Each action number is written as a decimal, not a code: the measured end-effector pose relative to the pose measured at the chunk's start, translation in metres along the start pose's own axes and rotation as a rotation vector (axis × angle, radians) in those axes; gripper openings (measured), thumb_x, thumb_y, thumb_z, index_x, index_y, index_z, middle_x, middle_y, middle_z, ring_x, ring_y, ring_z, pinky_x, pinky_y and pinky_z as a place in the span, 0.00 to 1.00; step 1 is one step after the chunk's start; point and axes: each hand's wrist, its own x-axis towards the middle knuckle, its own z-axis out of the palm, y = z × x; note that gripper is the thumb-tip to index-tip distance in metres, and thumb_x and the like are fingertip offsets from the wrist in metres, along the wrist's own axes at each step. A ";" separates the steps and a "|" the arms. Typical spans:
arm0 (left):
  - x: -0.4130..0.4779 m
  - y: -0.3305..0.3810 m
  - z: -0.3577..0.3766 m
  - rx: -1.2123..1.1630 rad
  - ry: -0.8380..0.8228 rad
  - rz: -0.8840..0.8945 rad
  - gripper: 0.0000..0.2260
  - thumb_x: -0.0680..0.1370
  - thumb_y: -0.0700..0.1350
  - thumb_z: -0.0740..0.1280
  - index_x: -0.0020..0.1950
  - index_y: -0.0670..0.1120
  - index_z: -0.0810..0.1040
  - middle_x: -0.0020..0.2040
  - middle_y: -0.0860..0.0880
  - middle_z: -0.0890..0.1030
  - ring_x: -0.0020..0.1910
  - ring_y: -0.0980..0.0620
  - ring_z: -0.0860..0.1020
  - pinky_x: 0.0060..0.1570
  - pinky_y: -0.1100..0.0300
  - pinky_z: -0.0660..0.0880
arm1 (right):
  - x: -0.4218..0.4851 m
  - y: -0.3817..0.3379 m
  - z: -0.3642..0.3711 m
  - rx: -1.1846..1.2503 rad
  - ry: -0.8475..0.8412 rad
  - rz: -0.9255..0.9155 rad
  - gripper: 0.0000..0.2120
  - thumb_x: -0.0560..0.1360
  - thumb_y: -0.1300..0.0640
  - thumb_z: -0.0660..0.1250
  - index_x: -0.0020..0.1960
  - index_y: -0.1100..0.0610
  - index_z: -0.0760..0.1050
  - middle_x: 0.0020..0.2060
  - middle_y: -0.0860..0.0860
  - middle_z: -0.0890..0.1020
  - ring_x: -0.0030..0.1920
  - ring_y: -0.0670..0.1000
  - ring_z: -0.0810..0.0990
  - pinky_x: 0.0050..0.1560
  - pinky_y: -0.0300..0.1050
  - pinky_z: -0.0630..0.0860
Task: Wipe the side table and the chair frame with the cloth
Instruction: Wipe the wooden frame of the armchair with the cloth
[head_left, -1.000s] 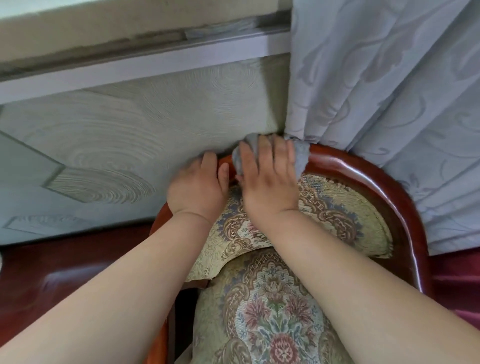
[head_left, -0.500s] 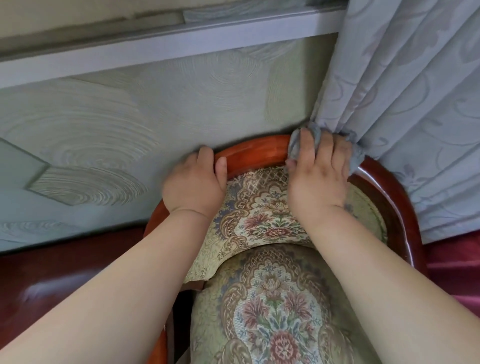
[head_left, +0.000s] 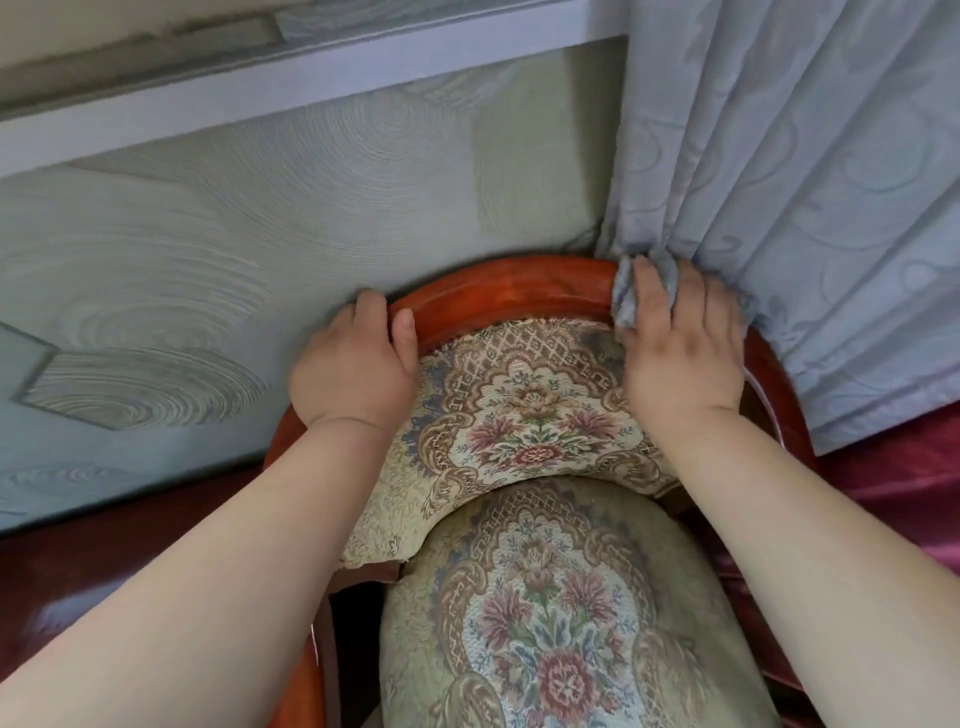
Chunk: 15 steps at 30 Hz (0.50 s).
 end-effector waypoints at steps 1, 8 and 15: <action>0.000 0.000 0.000 0.002 -0.001 0.004 0.21 0.85 0.57 0.51 0.53 0.44 0.75 0.45 0.42 0.81 0.39 0.38 0.78 0.33 0.53 0.62 | -0.003 0.005 0.000 -0.011 -0.015 0.029 0.28 0.82 0.54 0.64 0.80 0.57 0.62 0.69 0.66 0.72 0.67 0.68 0.71 0.70 0.66 0.64; 0.002 -0.001 0.000 0.016 -0.019 0.065 0.21 0.84 0.56 0.51 0.59 0.43 0.77 0.50 0.39 0.82 0.43 0.35 0.80 0.33 0.50 0.68 | 0.024 -0.052 -0.011 0.068 -0.104 -0.034 0.33 0.77 0.55 0.66 0.81 0.55 0.62 0.70 0.64 0.71 0.67 0.69 0.67 0.74 0.67 0.58; 0.015 0.024 -0.016 0.032 0.009 0.538 0.20 0.86 0.49 0.61 0.74 0.39 0.73 0.64 0.37 0.79 0.57 0.35 0.78 0.48 0.42 0.77 | 0.020 -0.023 -0.015 0.061 -0.109 -0.089 0.35 0.76 0.56 0.69 0.81 0.51 0.62 0.70 0.61 0.72 0.66 0.65 0.68 0.73 0.63 0.59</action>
